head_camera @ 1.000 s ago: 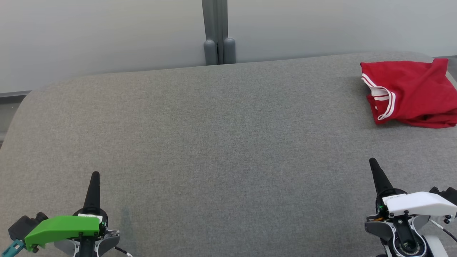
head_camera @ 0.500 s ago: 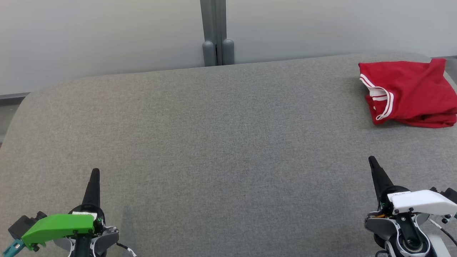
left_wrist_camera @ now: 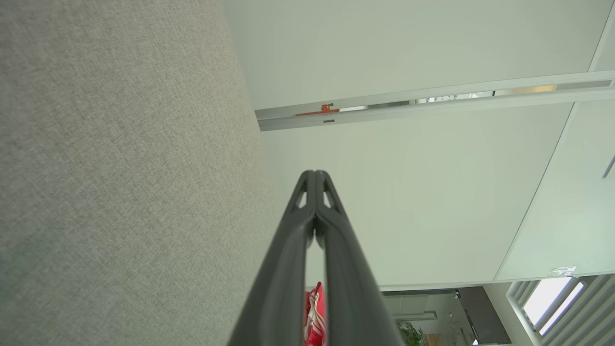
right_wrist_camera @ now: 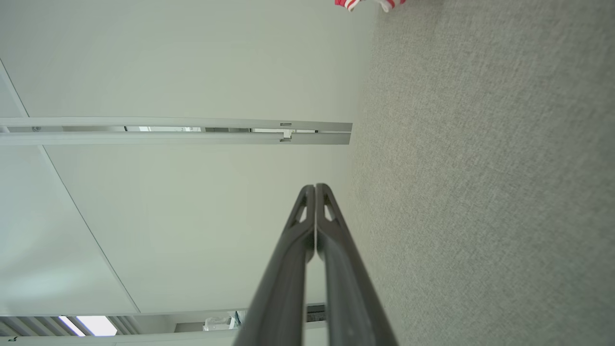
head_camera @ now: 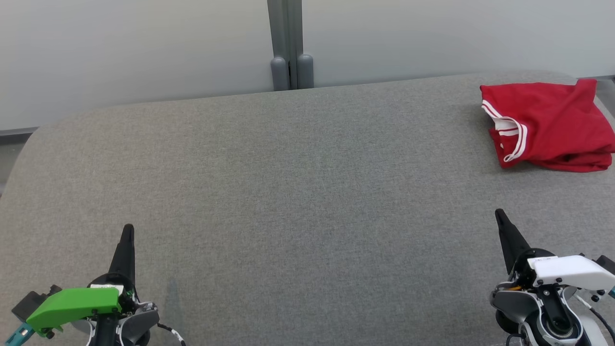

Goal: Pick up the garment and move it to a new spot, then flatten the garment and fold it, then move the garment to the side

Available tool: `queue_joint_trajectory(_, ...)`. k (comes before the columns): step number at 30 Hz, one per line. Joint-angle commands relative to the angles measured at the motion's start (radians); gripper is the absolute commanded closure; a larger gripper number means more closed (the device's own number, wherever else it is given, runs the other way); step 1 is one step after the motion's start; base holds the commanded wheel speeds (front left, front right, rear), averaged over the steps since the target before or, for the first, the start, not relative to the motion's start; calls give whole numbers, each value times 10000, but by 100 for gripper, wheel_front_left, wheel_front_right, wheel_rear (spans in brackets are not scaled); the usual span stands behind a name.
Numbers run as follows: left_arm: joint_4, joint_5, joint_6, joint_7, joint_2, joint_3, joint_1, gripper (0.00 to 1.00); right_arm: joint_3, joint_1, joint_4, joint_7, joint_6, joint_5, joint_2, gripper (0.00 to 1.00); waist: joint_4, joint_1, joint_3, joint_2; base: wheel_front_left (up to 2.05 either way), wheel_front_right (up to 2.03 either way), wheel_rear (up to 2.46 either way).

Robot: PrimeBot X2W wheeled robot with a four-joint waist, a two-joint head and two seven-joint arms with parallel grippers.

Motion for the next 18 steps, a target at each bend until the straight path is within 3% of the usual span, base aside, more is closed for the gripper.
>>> queue_joint_trajectory(1, -68, -217, -29, 58, 8, 56, -196, 100, -40, -152, 22, 60, 7, 216, -6, 100, -5, 0, -4, 0, 0, 0, 0)
queue_joint_trajectory(18, -90, -803, -32, 225, 0, 86, -182, 100, -103, -167, 77, 240, 7, 816, 21, 100, -38, 0, -33, 0, 0, 0, 0)
